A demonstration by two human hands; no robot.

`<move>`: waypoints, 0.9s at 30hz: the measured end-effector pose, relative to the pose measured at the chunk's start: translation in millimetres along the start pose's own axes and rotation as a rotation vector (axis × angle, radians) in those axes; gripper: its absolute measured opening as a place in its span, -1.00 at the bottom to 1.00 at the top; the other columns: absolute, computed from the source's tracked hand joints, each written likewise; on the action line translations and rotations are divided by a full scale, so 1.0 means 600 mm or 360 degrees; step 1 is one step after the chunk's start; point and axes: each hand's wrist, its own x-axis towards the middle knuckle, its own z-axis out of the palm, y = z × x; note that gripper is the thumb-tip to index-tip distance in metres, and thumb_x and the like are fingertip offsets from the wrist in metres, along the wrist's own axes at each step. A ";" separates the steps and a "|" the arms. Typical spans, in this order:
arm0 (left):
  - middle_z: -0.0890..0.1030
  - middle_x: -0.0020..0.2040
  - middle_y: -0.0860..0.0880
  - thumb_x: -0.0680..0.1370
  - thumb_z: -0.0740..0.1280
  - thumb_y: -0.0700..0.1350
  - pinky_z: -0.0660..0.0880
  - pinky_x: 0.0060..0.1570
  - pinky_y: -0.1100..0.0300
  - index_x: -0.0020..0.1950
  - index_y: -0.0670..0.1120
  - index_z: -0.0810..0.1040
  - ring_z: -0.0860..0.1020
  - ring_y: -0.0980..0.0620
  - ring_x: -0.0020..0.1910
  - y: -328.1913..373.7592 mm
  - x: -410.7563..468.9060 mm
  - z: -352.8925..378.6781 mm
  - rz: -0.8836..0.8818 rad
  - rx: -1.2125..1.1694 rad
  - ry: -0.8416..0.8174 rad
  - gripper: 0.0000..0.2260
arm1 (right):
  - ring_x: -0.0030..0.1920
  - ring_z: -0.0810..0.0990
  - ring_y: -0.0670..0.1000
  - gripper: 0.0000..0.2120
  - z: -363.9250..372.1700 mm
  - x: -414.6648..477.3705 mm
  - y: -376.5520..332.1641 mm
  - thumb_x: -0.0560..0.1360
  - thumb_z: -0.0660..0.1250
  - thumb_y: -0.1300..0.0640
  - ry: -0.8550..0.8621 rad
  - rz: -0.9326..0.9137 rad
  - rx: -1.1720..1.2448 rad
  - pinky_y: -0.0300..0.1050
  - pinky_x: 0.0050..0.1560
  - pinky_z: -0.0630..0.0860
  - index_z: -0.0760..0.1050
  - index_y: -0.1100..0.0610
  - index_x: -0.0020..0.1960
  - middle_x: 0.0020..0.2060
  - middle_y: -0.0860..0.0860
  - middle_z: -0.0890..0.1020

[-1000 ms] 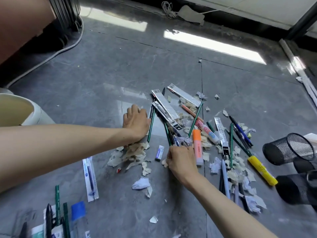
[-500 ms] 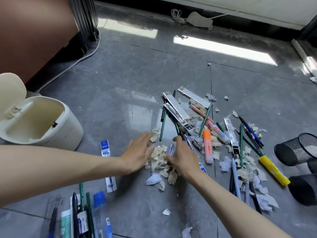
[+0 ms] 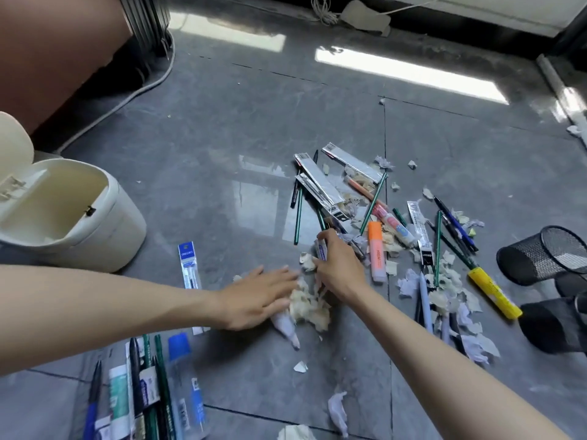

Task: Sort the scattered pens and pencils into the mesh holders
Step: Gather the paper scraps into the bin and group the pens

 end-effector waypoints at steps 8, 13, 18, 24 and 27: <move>-0.26 0.54 0.02 0.64 -0.01 0.10 -0.30 0.43 0.07 0.55 -0.01 -0.13 -0.32 0.09 0.49 -0.043 -0.043 -0.013 -0.0675 -0.0074 0.0226 -0.46 | 0.05 0.45 0.17 -0.31 0.041 -0.045 -0.007 0.42 0.18 0.38 0.0041 -0.0119 -0.0078 0.00 -0.14 0.46 0.12 -0.03 0.46 0.16 0.09 0.31; -0.22 0.55 0.04 0.64 -0.01 0.11 -0.31 0.39 0.20 0.55 -0.01 -0.13 -0.34 0.19 0.44 -0.028 -0.059 0.021 -0.0274 -0.0077 -0.0017 -0.46 | 0.09 0.40 0.14 -0.46 0.063 -0.099 0.007 0.44 0.17 0.32 0.0081 -0.0223 -0.0384 -0.10 -0.20 0.38 0.30 -0.05 0.35 0.14 0.07 0.26; -0.19 0.55 0.03 0.64 0.02 0.10 -0.22 0.44 0.20 0.55 -0.04 -0.18 -0.23 0.19 0.48 -0.009 -0.023 0.006 -0.0217 -0.0155 0.0121 -0.42 | -0.02 0.46 0.11 -0.75 0.048 -0.114 0.015 0.49 0.23 0.17 -0.0049 -0.0303 -0.0196 -0.11 -0.15 0.37 0.52 0.05 0.14 0.05 0.03 0.33; -0.13 0.56 0.08 0.65 -0.05 0.08 -0.22 0.45 0.05 0.56 -0.02 -0.06 -0.19 0.15 0.51 0.013 0.002 -0.004 -0.0020 0.0141 -0.0130 -0.50 | 0.08 0.49 0.05 -0.86 0.041 -0.157 0.045 0.47 0.33 0.23 0.0016 -0.0373 -0.0082 -0.10 0.04 0.44 0.60 0.17 0.00 0.05 0.04 0.50; -0.09 0.55 0.16 0.63 -0.07 0.13 -0.22 0.43 0.13 0.55 0.03 0.03 -0.19 0.24 0.48 0.032 -0.032 0.021 0.0214 0.0079 -0.0177 -0.51 | 0.17 0.47 0.06 -0.79 0.028 -0.163 0.060 0.48 0.25 0.32 0.0161 -0.0301 -0.0062 -0.06 0.19 0.39 0.54 0.22 0.09 0.13 0.07 0.52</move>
